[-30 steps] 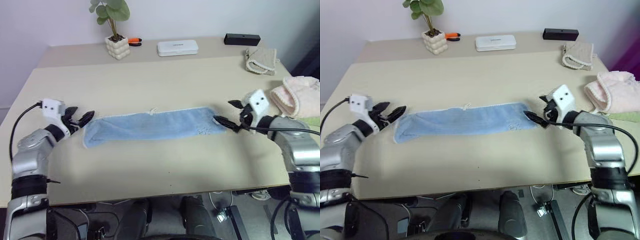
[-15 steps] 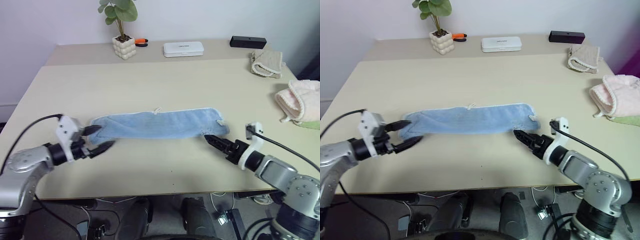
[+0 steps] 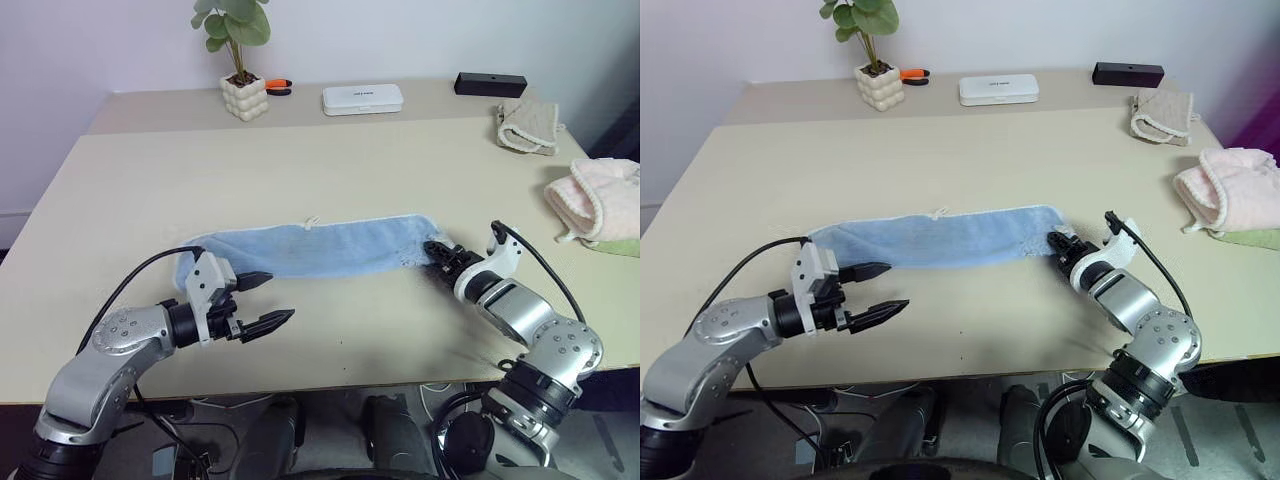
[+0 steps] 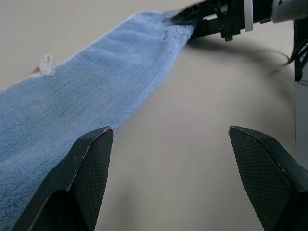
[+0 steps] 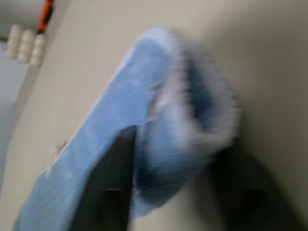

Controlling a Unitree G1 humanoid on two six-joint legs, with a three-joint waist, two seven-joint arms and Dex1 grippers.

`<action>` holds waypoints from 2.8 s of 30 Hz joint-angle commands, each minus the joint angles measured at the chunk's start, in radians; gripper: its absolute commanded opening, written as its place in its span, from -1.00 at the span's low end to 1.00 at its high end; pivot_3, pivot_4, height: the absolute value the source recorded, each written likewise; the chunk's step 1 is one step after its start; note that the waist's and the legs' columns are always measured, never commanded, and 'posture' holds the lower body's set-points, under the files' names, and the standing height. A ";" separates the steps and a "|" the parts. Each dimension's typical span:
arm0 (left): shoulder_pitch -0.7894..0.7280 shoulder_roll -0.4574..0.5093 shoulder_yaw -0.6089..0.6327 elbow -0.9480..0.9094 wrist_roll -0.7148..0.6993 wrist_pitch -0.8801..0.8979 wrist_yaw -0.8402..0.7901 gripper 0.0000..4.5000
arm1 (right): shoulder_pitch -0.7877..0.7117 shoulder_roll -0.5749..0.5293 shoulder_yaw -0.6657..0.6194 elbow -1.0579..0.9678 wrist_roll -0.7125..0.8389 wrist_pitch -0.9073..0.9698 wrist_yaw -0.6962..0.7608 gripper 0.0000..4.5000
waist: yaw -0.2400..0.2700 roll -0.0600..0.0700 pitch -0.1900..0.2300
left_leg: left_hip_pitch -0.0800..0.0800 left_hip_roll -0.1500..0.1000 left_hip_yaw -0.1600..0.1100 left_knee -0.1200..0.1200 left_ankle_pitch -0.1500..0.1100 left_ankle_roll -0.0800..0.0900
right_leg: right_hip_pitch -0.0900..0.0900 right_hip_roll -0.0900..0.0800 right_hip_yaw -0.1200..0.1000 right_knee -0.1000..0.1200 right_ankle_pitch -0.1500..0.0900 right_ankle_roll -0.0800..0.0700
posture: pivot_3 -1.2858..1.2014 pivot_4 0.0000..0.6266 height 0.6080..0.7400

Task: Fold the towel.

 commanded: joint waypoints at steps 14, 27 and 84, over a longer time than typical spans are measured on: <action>-0.026 -0.054 -0.064 0.010 0.015 -0.036 0.010 0.74 | 0.092 -0.422 0.013 -0.027 -0.002 -0.106 0.134 -0.99 | 0.000 0.002 0.000 | -0.001 0.004 0.002 -0.001 0.000 0.001 | 0.000 0.002 0.000 -0.002 0.000 0.000 | 0.03 -0.52 1.00; -0.038 -0.039 -0.004 0.056 0.011 -0.050 0.018 0.74 | 0.167 -0.871 0.580 -0.312 -0.302 -0.459 0.727 -0.99 | 0.003 0.003 0.001 | -0.002 0.010 0.004 -0.001 -0.001 0.001 | 0.000 0.007 0.000 -0.005 0.000 0.000 | 0.03 -0.52 1.00; 0.085 -0.596 0.194 0.025 -0.863 0.246 1.243 1.00 | 0.071 -0.560 0.769 -0.098 -0.565 -0.819 0.988 0.95 | 0.017 -0.003 0.003 | -0.001 0.013 0.003 0.002 -0.002 -0.003 | 0.000 0.011 0.001 -0.005 0.001 -0.007 | 0.03 -0.52 1.00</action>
